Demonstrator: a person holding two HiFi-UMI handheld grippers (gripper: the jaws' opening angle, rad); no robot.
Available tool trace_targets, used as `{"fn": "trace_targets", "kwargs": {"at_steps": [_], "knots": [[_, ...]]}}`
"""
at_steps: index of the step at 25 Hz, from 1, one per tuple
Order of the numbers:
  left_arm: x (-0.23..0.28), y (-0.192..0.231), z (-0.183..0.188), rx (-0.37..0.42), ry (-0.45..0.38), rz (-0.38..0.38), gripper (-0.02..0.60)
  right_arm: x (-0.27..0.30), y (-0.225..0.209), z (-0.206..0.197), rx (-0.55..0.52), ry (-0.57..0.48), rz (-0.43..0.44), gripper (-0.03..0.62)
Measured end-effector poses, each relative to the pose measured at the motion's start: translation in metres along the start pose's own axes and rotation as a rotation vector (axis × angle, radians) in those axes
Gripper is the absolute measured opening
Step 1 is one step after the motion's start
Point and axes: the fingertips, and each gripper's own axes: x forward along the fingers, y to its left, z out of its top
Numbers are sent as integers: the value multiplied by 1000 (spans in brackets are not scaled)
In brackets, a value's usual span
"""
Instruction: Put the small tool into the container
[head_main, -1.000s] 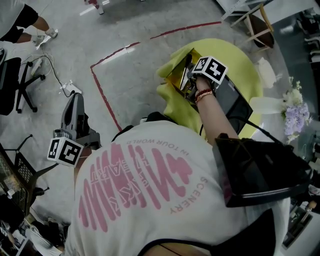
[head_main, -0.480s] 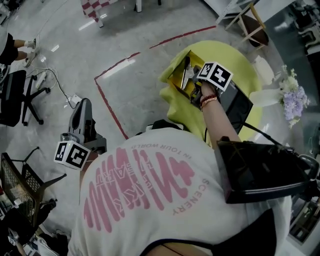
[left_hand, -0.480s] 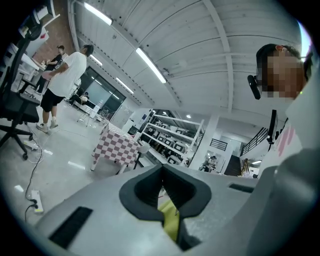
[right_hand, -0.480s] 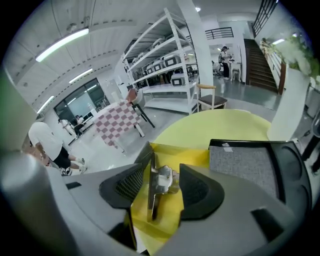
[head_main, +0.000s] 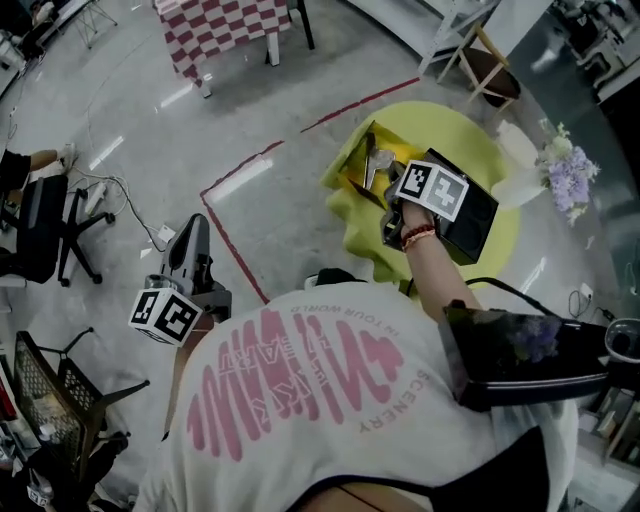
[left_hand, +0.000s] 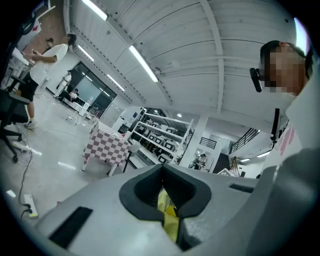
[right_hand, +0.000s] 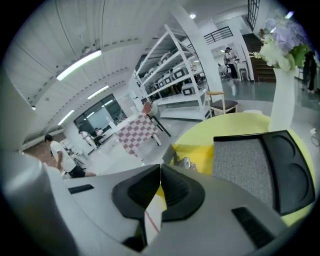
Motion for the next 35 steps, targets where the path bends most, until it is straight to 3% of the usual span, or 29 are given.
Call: {"fn": "trace_targets", "kwargs": {"at_steps": [6,13,20,25,35], "knots": [[-14,-30,-4,7,10,-84,8,-62,38,-10,-8,-144,214,6],[-53,-58,-17,-1,26,-132,8,-146,53,-21,5,-310,361,6],[-105,-71,-32,-2,46,-141,8,-203,45,-62,-30,-354,344,6],[-136,-77,-44,-6,83,-143,8,-224,33,-95,-23,-344,284,6],[-162,-84,-52,-1,105,-172,8,-243,23,-131,-17,-328,240,6]]}}
